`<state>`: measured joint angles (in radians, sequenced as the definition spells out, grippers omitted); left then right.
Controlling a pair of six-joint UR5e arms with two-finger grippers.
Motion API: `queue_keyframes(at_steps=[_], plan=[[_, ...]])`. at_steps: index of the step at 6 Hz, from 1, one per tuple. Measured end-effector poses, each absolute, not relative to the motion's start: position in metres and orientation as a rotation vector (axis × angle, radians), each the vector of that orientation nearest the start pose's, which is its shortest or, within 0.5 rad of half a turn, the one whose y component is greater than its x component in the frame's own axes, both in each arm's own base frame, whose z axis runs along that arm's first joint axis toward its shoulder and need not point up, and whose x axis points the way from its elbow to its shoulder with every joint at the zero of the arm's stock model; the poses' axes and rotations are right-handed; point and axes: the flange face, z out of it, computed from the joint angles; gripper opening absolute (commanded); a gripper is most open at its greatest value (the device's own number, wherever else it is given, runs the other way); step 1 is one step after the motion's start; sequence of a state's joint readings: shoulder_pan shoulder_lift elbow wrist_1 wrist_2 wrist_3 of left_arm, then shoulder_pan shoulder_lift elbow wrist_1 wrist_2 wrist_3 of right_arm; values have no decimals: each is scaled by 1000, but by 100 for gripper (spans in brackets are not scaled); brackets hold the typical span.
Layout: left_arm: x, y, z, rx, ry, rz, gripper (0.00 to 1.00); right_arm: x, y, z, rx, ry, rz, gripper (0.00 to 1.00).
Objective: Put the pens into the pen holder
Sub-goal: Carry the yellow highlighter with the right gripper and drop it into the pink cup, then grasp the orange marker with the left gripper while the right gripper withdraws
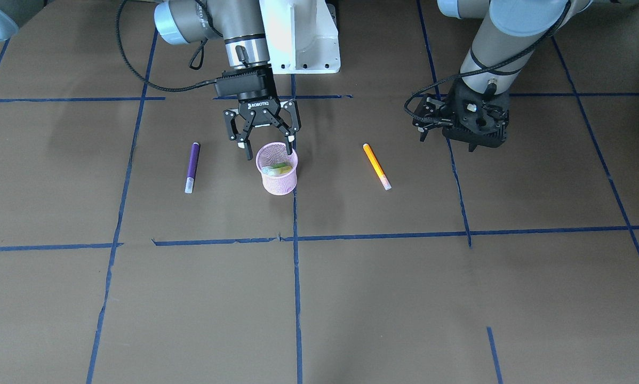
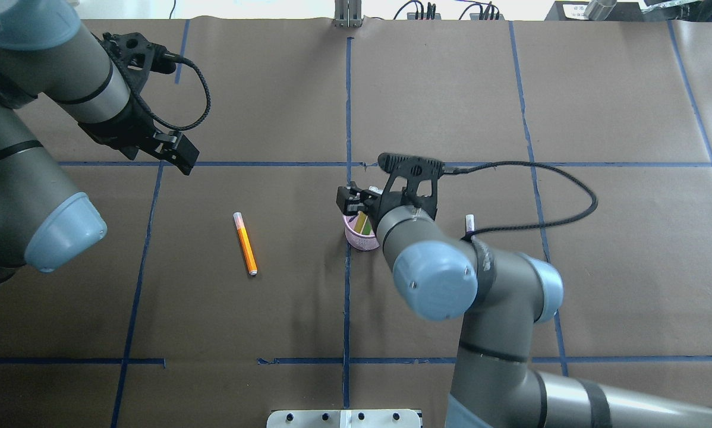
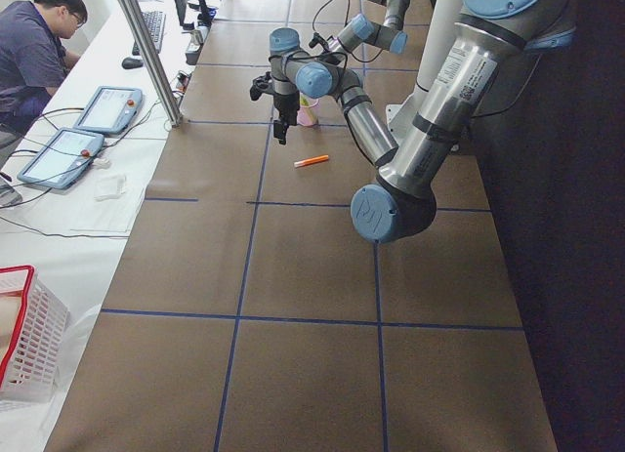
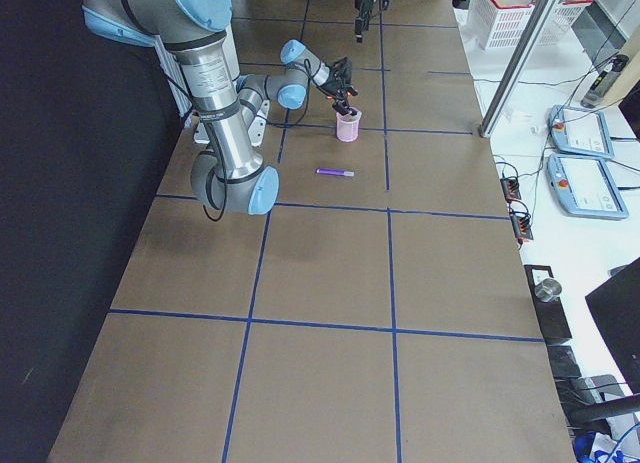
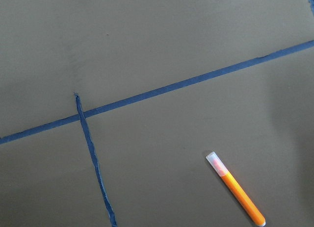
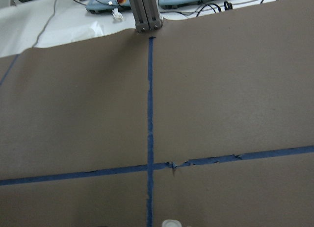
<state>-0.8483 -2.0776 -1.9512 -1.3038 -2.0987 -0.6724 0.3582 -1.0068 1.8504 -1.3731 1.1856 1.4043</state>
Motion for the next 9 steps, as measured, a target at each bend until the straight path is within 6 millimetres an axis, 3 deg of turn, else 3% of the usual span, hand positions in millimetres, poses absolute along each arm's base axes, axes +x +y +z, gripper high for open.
queue_keyframes(at_steps=[3, 4, 6, 7, 9], plan=[[379, -480, 243, 64, 819, 23, 98, -426, -447, 175, 248, -846, 280, 100], [403, -473, 249, 65, 805, -65, 90, -378, -480, 185, 145, -857, 225, 100], [453, -461, 267, 66, 784, -225, 64, -285, -524, 235, 79, -847, 84, 100], [475, -461, 281, 76, 770, -256, 63, -258, -530, 265, 87, -830, 13, 100], [506, -452, 302, 69, 742, -246, 63, -242, -528, 287, 96, -814, -38, 100]])
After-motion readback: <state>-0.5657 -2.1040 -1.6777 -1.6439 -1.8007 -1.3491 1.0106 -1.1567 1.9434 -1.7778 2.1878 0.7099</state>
